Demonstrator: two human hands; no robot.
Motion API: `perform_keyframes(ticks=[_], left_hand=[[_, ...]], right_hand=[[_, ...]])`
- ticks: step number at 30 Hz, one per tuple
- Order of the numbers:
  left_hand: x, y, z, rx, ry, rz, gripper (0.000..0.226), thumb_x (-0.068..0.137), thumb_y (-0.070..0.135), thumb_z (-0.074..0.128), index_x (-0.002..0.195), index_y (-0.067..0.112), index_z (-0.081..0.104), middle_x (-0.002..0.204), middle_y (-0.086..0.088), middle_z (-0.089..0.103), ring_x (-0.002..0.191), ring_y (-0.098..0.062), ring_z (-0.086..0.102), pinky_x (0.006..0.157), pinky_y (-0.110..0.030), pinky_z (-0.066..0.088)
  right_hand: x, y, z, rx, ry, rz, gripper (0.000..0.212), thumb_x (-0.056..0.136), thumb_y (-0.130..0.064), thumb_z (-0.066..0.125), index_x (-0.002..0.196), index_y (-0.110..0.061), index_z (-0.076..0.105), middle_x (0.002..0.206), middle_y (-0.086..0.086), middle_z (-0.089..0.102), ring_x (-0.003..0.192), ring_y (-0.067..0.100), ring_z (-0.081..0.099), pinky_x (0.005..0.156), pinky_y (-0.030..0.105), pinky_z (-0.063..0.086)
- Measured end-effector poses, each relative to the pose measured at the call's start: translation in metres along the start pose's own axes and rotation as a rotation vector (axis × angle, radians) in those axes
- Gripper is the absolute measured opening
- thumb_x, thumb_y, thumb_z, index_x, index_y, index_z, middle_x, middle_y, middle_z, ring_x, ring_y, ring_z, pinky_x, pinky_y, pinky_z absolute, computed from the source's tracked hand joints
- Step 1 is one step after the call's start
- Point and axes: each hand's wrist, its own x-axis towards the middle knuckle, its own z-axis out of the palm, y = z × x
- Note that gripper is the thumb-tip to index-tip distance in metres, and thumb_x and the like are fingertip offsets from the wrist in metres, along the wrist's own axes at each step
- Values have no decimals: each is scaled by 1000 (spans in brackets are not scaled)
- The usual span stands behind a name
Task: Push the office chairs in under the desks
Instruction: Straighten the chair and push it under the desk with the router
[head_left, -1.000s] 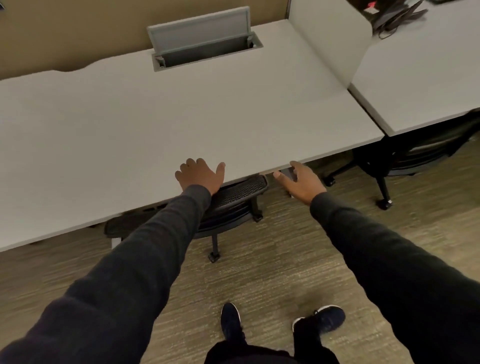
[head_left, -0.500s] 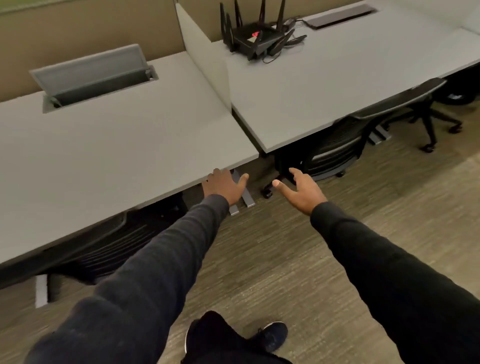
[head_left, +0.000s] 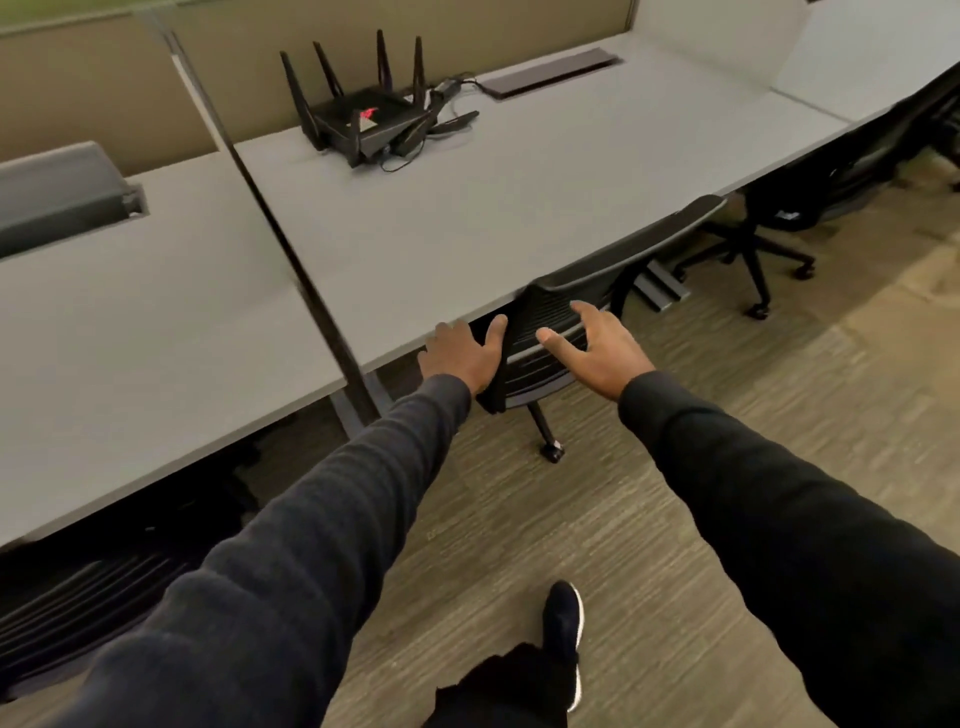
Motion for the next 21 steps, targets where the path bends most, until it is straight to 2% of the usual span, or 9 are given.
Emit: perform_keyframes(ticks=[7, 14, 21], left_hand=[[58, 104, 35, 2, 21, -69, 89, 93, 78, 22, 141, 8, 49, 139, -17, 51, 126, -36, 50, 103, -51, 42], [95, 156, 46, -5, 27, -166, 89, 94, 77, 24, 146, 8, 45, 144, -17, 46, 131, -37, 46, 108, -51, 38], [118, 197, 64, 7, 48, -368, 90, 94, 77, 22, 151, 8, 36, 150, -18, 38, 136, -39, 38, 110, -52, 35]], right_hand=[[77, 66, -67, -23, -33, 13, 88, 87, -72, 52, 156, -22, 28, 155, 15, 37, 138, 33, 42, 111, 56, 39], [132, 122, -123, -1, -109, -1, 92, 86, -75, 49, 155, -18, 30, 150, 18, 41, 134, 34, 46, 110, 53, 41], [203, 160, -174, 11, -165, -98, 84, 91, -68, 51, 155, -15, 32, 157, 19, 35, 141, 35, 38, 113, 46, 35]])
